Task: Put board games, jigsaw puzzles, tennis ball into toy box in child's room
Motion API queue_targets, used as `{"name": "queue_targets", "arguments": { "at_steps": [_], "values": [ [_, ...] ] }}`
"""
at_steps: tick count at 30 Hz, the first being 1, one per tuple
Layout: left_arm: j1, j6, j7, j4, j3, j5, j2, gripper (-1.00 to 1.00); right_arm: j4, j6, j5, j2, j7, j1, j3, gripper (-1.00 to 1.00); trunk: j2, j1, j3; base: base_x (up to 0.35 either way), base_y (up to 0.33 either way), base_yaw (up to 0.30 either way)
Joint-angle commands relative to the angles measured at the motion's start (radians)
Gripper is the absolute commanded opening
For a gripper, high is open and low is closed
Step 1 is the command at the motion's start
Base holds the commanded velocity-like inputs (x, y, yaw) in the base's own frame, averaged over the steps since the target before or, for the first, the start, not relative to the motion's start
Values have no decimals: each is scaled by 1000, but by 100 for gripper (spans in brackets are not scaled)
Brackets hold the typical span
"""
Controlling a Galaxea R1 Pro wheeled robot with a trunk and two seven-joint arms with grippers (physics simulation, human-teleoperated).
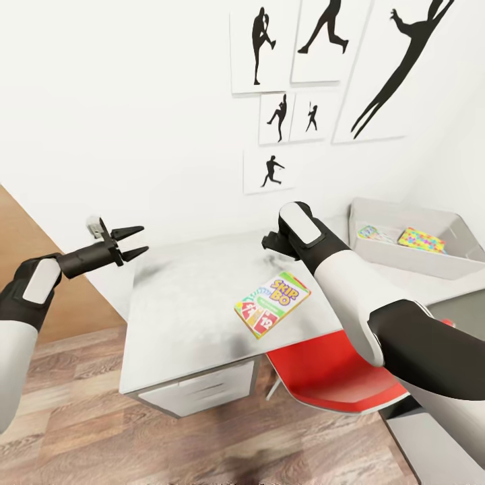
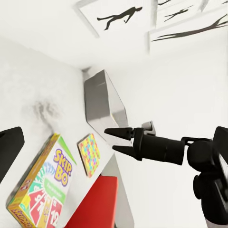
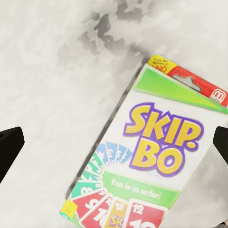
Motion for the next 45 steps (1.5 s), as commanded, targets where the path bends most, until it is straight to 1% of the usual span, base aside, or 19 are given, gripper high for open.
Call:
{"name": "queue_targets", "arguments": {
  "at_steps": [1,3,6,7,9,12,13,15,19,24,45],
  "values": [
    [-6,3,-5,1,1,-4,0,100,0,6,-1,0,-6,-1,2,100,-2,1,-3,0,0,0],
    [-15,3,-5,1,0,-3,-1,100,0,5,7,0,-6,-1,2,100,-2,1,-7,0,0,0],
    [-24,3,-5,1,-2,-3,-7,100,0,5,43,0,-5,-1,1,100,-2,1,-12,0,0,0],
    [-26,3,-5,0,-4,-3,-14,100,0,5,67,0,-3,-1,0,100,-2,1,-13,0,0,0],
    [-28,3,-5,0,-9,-3,-22,100,0,1,90,0,3,-1,-1,100,-2,1,-17,0,0,0],
    [-29,3,-5,-1,-23,-3,-31,100,1,-12,121,0,21,-1,-1,100,-2,1,-21,0,0,0],
    [-29,3,-5,-1,-33,-3,-34,100,1,-20,135,0,39,-1,-1,100,-2,1,-23,0,0,0],
    [-30,3,-5,-1,-43,-2,-37,100,1,-26,144,0,57,-1,-1,100,-2,1,-26,0,0,0],
    [-30,3,-5,-1,-54,-2,-38,100,1,-33,153,0,85,-1,-1,100,-2,1,-33,0,0,0],
    [-30,3,-5,0,-60,-1,-38,100,1,-36,158,0,99,-1,-1,100,-2,1,-41,0,0,0],
    [-30,3,-5,0,-60,-1,-34,100,0,-35,161,0,106,-14,-4,100,-2,1,-75,0,0,0]
  ]
}}
